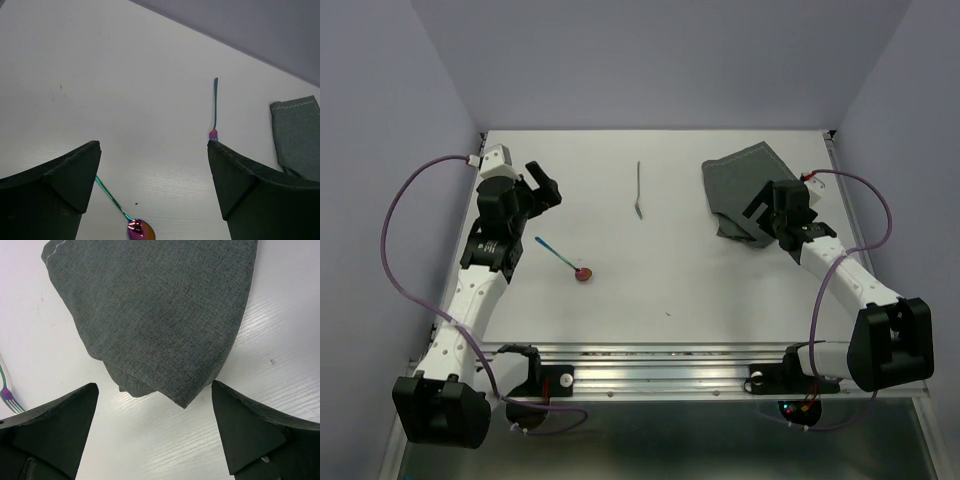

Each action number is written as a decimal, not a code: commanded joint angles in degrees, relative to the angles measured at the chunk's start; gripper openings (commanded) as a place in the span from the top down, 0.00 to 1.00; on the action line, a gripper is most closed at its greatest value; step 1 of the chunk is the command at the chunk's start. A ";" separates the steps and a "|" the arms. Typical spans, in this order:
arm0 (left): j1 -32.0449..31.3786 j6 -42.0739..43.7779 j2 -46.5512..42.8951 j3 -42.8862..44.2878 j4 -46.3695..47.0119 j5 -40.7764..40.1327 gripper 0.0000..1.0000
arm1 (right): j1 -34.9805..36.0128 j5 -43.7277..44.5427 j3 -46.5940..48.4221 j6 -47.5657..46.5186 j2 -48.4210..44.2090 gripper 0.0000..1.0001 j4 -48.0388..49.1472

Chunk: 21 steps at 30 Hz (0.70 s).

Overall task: Fold the napkin into a case and place the utensils inside
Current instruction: Pick up the crumpled napkin from the corner of the board.

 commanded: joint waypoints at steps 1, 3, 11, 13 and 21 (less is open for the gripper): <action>-0.02 -0.28 -2.62 -1.58 3.51 -1.96 0.01 | -0.35 1.17 -0.43 0.74 -1.51 0.00 1.74; -0.02 -2.12 -2.98 -2.19 4.90 -4.94 0.01 | -0.35 1.08 -0.43 0.75 -1.34 0.00 1.74; -0.02 -5.20 0.09 0.61 1.49 -3.30 0.01 | -0.35 -0.42 1.32 -0.57 -1.51 0.00 0.34; -0.02 -5.20 3.33 3.84 -1.83 -2.06 0.01 | -0.35 -0.50 1.67 -0.75 -1.95 0.00 -0.02; -0.02 -3.71 10.29 7.47 -6.78 9.72 0.01 | -0.35 -4.37 -0.08 -6.19 -1.34 0.00 4.02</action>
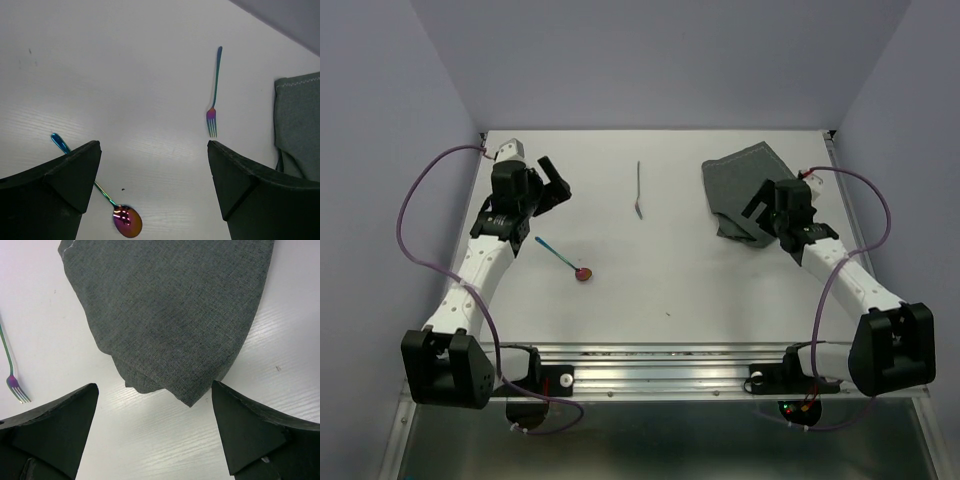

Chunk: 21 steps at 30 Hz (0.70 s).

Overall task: Fold the napkin into a case and place the utensils inside
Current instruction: Pick up the crumpled napkin from the corner of the board.

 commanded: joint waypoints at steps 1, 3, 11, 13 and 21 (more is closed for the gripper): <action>-0.02 0.34 0.76 1.37 -2.40 6.79 0.01 | -0.33 -2.56 0.75 -4.40 2.22 0.00 3.69; -0.02 0.07 1.12 0.49 -2.67 7.24 0.01 | -0.33 -1.77 1.54 -4.32 4.70 0.00 3.70; -0.02 -0.19 2.53 0.14 -4.52 8.47 0.01 | -0.33 -3.95 4.09 -2.04 16.99 0.33 2.91; -0.02 -0.11 2.70 0.40 -5.04 8.47 0.01 | -0.33 -7.28 5.31 -3.35 17.27 0.59 1.69; -0.02 0.95 4.63 2.95 -5.48 9.43 0.01 | 8.80 -13.80 14.89 -6.96 10.07 0.99 -2.10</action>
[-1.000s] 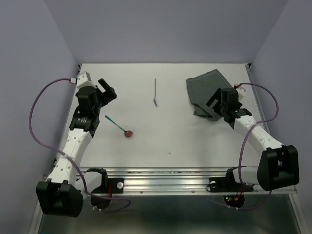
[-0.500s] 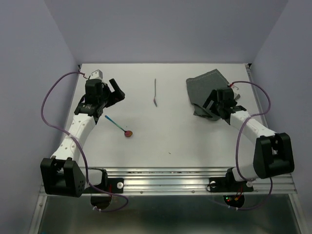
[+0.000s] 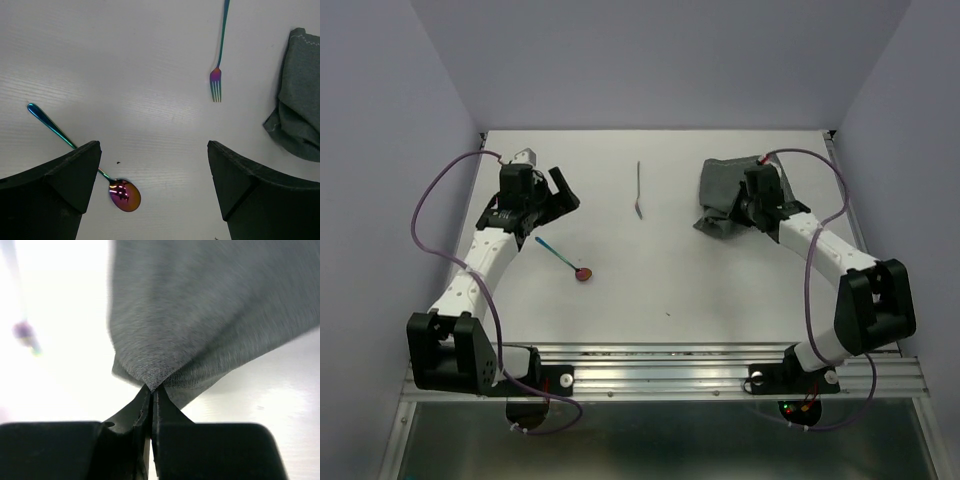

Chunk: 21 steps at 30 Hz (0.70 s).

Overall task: Fold the napkin into a case and place the utensils inside
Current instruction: Pick up the crumpled napkin from the corner of the board, then turn over the crumpled napkin at the center of the board.

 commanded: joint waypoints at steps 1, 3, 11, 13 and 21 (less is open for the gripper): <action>0.00 0.91 0.57 3.26 0.53 1.30 0.01 | 4.04 -5.59 8.25 -2.11 -6.17 0.99 0.13; 0.00 1.34 0.92 5.01 0.35 1.92 0.01 | 4.66 -7.70 9.40 -2.10 -7.93 0.99 0.65; 0.00 3.63 3.91 12.05 -1.93 2.36 0.01 | 4.66 -2.27 9.68 -3.16 -18.92 0.99 1.62; 0.00 3.02 4.52 11.96 -0.89 3.41 0.01 | 4.66 0.72 8.36 -3.77 -18.67 0.99 1.44; -5.52 2.40 8.92 12.57 0.00 6.67 0.01 | -6.65 -0.58 11.75 -3.34 0.10 0.79 2.32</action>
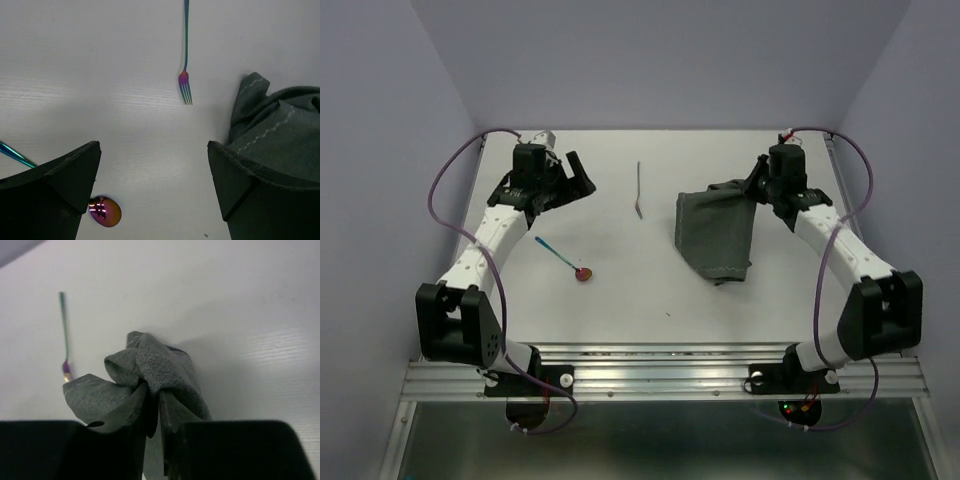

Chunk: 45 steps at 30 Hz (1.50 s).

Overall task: Fold the napkin into a case and place the utensils inside
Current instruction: Turn over the crumpled napkin at the center of the board, then pick up the crumpled napkin from the center of the board.

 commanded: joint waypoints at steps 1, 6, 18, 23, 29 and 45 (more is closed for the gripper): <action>-4.44 0.98 2.03 2.52 0.66 2.12 0.01 | -6.34 0.28 5.46 -0.41 11.02 0.72 0.38; -10.86 1.95 4.59 3.14 -0.93 1.07 0.02 | -7.24 -3.60 10.14 -0.84 14.82 0.30 -5.08; -30.02 -6.66 18.20 7.17 3.38 -1.13 0.15 | -7.24 0.96 -12.53 1.79 -2.31 0.20 -7.71; -31.78 -9.12 25.94 10.96 6.45 -1.66 0.22 | -7.24 4.39 -14.65 3.20 -8.73 0.18 -8.15; -32.05 -9.74 30.07 11.14 10.84 1.41 0.32 | -7.24 4.48 -13.42 2.58 -10.41 0.18 -8.15; -33.63 -9.30 35.36 14.92 13.40 7.22 0.85 | -7.24 3.07 -14.12 3.73 -11.64 0.18 -8.94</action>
